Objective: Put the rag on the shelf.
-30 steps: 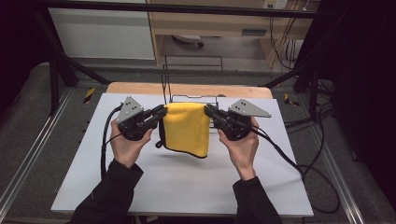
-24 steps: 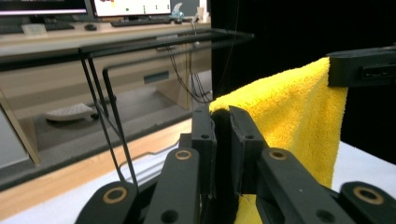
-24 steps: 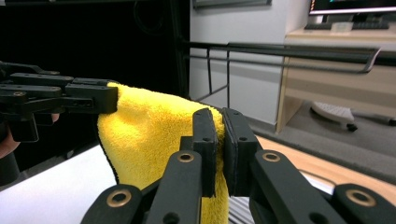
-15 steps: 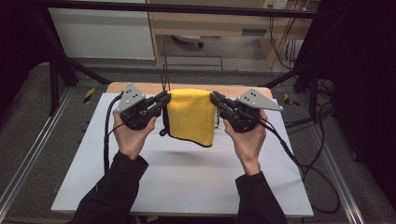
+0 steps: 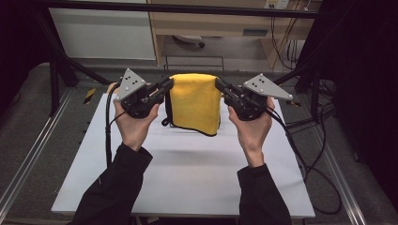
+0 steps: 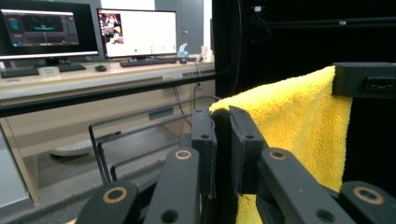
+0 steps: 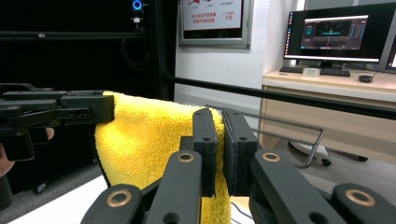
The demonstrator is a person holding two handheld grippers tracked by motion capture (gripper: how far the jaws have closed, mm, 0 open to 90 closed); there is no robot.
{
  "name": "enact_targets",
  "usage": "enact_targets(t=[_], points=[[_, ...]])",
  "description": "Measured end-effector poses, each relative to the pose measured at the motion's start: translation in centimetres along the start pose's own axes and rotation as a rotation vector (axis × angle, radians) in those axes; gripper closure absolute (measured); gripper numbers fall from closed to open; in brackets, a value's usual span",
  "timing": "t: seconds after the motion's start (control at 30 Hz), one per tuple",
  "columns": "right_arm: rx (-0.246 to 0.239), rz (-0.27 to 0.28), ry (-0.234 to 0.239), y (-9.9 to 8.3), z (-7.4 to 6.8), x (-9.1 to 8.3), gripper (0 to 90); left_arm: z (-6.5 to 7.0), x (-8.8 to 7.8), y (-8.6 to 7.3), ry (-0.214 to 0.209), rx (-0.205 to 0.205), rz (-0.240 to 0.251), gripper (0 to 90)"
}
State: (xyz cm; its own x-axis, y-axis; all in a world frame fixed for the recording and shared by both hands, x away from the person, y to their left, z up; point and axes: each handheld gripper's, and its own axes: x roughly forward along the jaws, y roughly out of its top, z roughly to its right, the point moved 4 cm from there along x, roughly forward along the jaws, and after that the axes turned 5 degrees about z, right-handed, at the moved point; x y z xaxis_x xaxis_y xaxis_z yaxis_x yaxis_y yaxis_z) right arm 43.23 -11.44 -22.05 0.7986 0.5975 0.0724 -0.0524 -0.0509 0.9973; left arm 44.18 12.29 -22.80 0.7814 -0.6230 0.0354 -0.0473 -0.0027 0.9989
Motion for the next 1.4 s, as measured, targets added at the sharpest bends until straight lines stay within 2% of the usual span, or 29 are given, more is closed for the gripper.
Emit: enact_targets(t=[0.3, 0.47, 0.53, 0.77, 1.1, 1.4], points=[[-0.014, 0.018, -0.01, 1.7, 0.3, 0.8, 84.8, -0.7, 0.9, 1.8, 0.026, 0.008, 0.03, 81.5], [-0.026, 0.035, -0.016, 2.9, 0.5, 1.2, 84.8, -0.9, 1.3, 2.9, 0.022, 0.0, 0.049, 81.5], [-0.025, 0.04, -0.02, 3.4, 0.6, 1.5, 84.8, -1.0, 1.4, 3.3, 0.037, 0.003, 0.053, 81.6], [-0.014, 0.066, -0.022, 4.7, 1.4, 2.1, 84.8, -1.2, 2.1, 4.8, 0.02, -0.002, 0.079, 81.5], [-0.012, 0.086, -0.024, 6.6, 2.1, 3.1, 84.8, -1.8, 3.0, 6.7, 0.044, 0.019, 0.092, 81.5], [-0.021, 0.092, -0.035, 8.3, 2.8, 4.7, 84.8, -2.8, 4.0, 8.4, 0.043, -0.006, 0.102, 81.6]])
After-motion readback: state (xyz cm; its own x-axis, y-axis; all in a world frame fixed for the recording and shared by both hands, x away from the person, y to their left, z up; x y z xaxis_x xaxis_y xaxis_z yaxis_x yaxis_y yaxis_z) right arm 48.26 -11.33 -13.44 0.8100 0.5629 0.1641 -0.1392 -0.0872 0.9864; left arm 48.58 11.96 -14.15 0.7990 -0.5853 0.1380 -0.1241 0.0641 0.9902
